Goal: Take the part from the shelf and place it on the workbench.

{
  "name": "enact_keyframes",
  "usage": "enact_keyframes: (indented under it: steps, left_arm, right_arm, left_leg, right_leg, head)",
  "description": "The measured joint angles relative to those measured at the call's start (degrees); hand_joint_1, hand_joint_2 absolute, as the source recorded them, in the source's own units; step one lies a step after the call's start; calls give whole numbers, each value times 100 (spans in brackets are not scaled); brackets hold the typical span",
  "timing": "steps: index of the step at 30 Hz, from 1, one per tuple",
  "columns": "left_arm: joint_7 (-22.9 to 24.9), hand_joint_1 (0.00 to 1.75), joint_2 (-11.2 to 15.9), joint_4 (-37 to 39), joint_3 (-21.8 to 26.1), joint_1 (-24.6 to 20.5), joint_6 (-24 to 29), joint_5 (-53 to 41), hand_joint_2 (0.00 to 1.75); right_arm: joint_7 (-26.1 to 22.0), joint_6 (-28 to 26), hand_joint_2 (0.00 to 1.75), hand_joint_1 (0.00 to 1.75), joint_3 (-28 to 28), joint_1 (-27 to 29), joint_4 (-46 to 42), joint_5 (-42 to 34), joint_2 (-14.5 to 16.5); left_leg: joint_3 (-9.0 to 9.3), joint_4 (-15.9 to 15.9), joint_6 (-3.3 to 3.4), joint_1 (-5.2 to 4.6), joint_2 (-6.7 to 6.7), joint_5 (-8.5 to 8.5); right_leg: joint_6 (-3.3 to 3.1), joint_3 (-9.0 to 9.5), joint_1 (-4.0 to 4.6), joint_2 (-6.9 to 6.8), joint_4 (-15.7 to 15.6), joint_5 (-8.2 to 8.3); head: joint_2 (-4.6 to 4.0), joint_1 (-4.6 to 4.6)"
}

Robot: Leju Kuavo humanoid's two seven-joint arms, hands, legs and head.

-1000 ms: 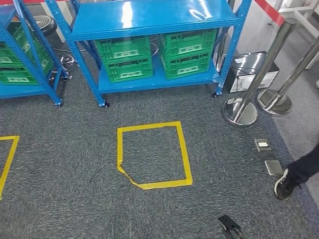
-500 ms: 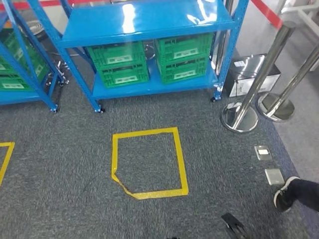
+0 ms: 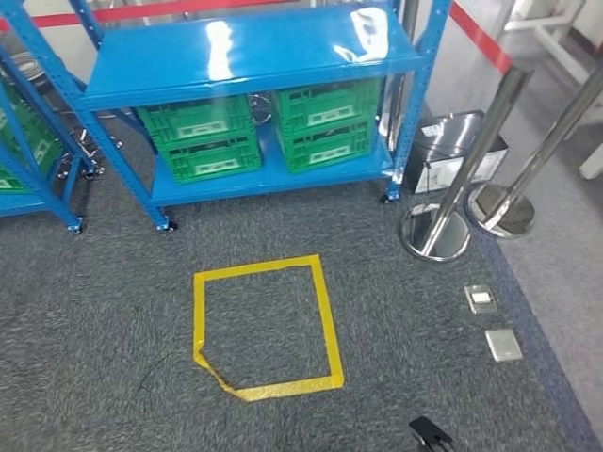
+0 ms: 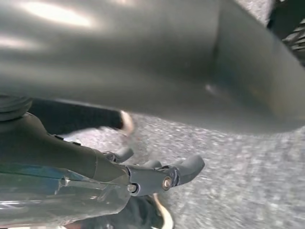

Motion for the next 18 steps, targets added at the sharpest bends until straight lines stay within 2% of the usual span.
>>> enact_keyframes:
  steps: [1, 2, 3, 5, 6, 7, 8, 9, 10, 11, 12, 13, 15, 16, 18]
  left_arm:
    - [-1, 0, -18, 0, 0, -23, 6, 0, 0]
    - [-2, 0, -31, 0, 0, -38, 12, 0, 0]
    - [-3, 0, -51, 0, 0, -46, 13, 0, 0]
    - [-4, 0, -91, 0, 0, -52, 13, 0, 0]
    - [-4, 0, -114, 1, 0, -50, 13, 0, 0]
    - [-3, 0, -135, 1, 0, -47, 14, 0, 0]
    - [-2, 0, -152, 2, 0, -43, 14, 0, 0]
    - [0, 0, -165, 2, 0, -41, 14, 0, 0]
    - [2, 0, -172, 2, 0, -40, 14, 0, 44]
    - [3, 0, -171, 2, 0, -41, 18, 0, 87]
    - [5, 0, -166, 1, 0, -44, 23, -1, 131]
    - [10, 0, -162, 1, 0, -49, 28, -1, 175]
    - [24, 0, -155, 0, 0, -59, 36, -2, 175]
    - [32, 0, -154, 1, 0, -62, 38, -2, 175]
    - [48, 0, -154, 3, 0, -63, 38, -3, 175]
  right_arm:
    - [-4, -1, 0, 0, 2, -24, -1, 1, -14]
    - [-8, -1, 0, 0, 3, -49, -1, 1, -27]
    - [-9, -1, 0, 0, 5, -71, -1, 1, -39]
    - [-10, 1, 0, 0, 10, -97, -1, 1, -50]
    - [-10, 1, 0, 0, 11, -105, -1, 1, -57]
    - [-8, 1, 0, 0, 13, -107, -1, 1, -64]
    - [-4, 2, 0, 0, 15, -105, -1, 0, -72]
    - [2, 3, 0, 0, 16, -104, -1, -1, -80]
    - [10, 5, 0, 0, 18, -103, -1, -1, -89]
    - [25, 8, 0, 0, 20, -101, -1, -2, -95]
    - [45, 9, 0, 0, 20, -104, 0, -3, -100]
    - [68, 10, 0, 0, 21, -109, 0, -5, -102]
    - [122, 11, 0, 0, 23, -123, -1, -8, -103]
    - [148, 12, 0, 0, 25, -126, -1, -8, -100]
    - [185, 15, 0, 0, 27, -131, -1, -8, -98]
  left_leg:
    - [37, -23, -53, 33, 1, -38]
    - [81, -57, -73, 63, 3, -62]
    - [129, -97, -86, 86, 4, -78]
    - [195, -101, -85, 98, 4, -129]
    - [226, -88, -87, 105, 3, -159]
    - [260, -67, -94, 115, 2, -196]
    - [295, -33, -107, 131, -2, -239]
    - [328, 14, -126, 149, -6, -289]
    - [352, 72, -150, 164, -10, -343]
    - [357, 145, -177, 168, -15, -395]
    - [341, 213, -200, 167, -18, -433]
    - [317, 265, -216, 162, -20, -456]
    - [281, 316, -232, 154, -24, -467]
    - [272, 350, -255, 153, -22, -492]
    - [125, 692, -349, 180, -6, -696]
  right_leg:
    - [-4, 18, 19, -24, 45, -67]
    - [4, -11, 32, -60, 184, -180]
    - [13, -112, 45, -97, 456, -350]
    - [34, -511, 52, -140, 1291, -750]
    - [49, -714, 53, -142, 1662, -862]
    - [72, -844, 52, -143, 1858, -849]
    - [100, -872, 47, -145, 1821, -695]
    - [133, -803, 35, -147, 1549, -425]
    - [165, -688, 15, -152, 1161, -137]
    - [185, -575, 2, -153, 806, 74]
    - [164, -495, -4, -151, 547, 187]
    - [121, -464, 0, -147, 430, 203]
    - [-4, -456, 7, -140, 397, 172]
    - [-43, -452, -3, -143, 391, 179]
    - [-109, -438, -37, -158, 375, 191]
  head:
    - [0, 11]
    - [0, 24]
    - [0, 40]
    - [0, 80]
    - [0, 93]
    - [0, 100]
    - [0, 107]
    - [0, 120]
    - [0, 136]
    - [0, 153]
    - [0, 165]
    - [0, 163]
    - [0, 141]
    - [0, 130]
    - [0, 95]
